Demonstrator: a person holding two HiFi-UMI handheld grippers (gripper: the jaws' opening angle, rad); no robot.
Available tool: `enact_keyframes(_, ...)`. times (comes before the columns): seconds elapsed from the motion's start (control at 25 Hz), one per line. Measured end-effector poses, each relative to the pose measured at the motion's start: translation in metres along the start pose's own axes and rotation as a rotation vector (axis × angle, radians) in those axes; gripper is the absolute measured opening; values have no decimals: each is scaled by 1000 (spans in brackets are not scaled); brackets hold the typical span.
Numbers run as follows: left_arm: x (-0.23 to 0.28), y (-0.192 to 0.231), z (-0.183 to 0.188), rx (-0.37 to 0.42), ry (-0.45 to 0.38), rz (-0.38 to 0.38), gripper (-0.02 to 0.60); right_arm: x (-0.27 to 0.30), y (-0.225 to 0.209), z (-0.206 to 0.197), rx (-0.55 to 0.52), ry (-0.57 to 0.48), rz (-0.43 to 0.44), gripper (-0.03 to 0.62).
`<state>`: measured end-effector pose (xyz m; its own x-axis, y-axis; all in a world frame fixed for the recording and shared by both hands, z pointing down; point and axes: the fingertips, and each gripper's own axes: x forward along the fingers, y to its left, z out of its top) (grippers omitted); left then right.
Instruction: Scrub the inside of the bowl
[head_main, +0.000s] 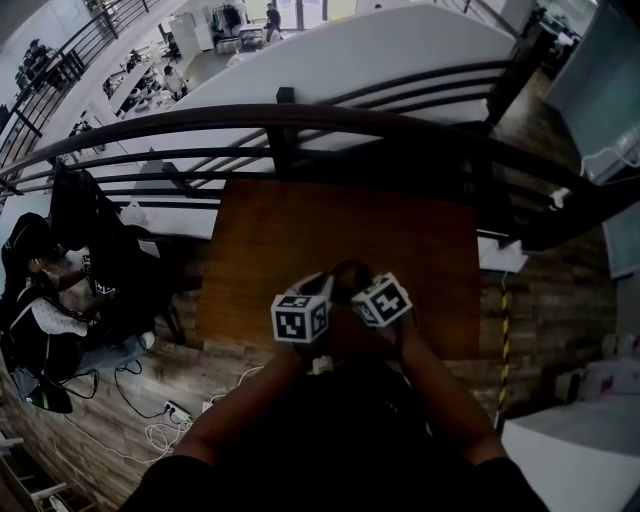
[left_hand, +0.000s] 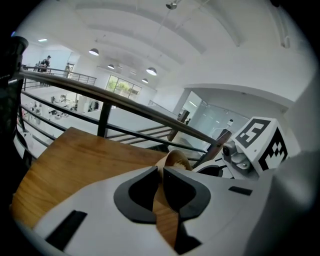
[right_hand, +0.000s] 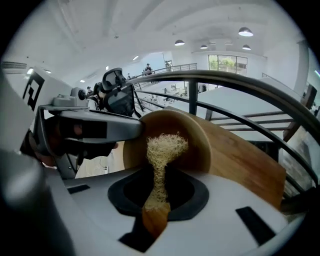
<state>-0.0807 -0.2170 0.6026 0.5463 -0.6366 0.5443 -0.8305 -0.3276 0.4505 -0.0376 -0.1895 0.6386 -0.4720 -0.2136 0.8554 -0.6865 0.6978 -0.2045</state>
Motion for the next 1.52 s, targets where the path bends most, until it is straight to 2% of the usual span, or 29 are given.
enact_keyframes(0.08, 0, 1, -4, -18, 12, -2, 29, -5, -12, -2, -14, 12, -60, 69)
enact_keyframes(0.2, 2, -5, -9, -23, 35, -22, 29, -12, -24, -1, -91, 22, -157, 69)
enact_keyframes(0.28, 3, -14, -11, -20, 57, -48, 29, -15, -24, 1, -143, 9, -181, 69)
enact_keyframes(0.4, 5, -22, -13, -20, 85, -91, 29, -11, -14, 7, -210, -17, -155, 69)
enact_keyframes(0.56, 5, -21, -12, -14, 87, -102, 29, -2, 6, 6, -291, -26, -63, 69)
enact_keyframes(0.72, 3, -11, -9, 9, 85, -77, 31, 3, 23, -6, -351, 46, 34, 69)
enact_keyframes(0.8, 1, -5, -8, 1, 92, -64, 29, 4, 25, -13, -373, 84, 53, 69)
enact_keyframes(1.0, 2, 0, -20, -9, 137, -55, 28, -1, 2, -17, -476, 149, -49, 69)
enact_keyframes(1.28, 8, -14, -34, -11, 198, -101, 21, 2, 2, -15, -818, 194, -178, 69)
enact_keyframes(1.36, 9, -15, -37, -16, 220, -112, 21, 4, 0, -18, -886, 215, -210, 69)
enact_keyframes(1.44, 8, -17, -38, -31, 218, -119, 21, 6, -3, -22, -887, 219, -224, 69)
enact_keyframes(1.52, 7, -18, -35, -49, 191, -117, 22, 5, -6, -22, -808, 202, -218, 69)
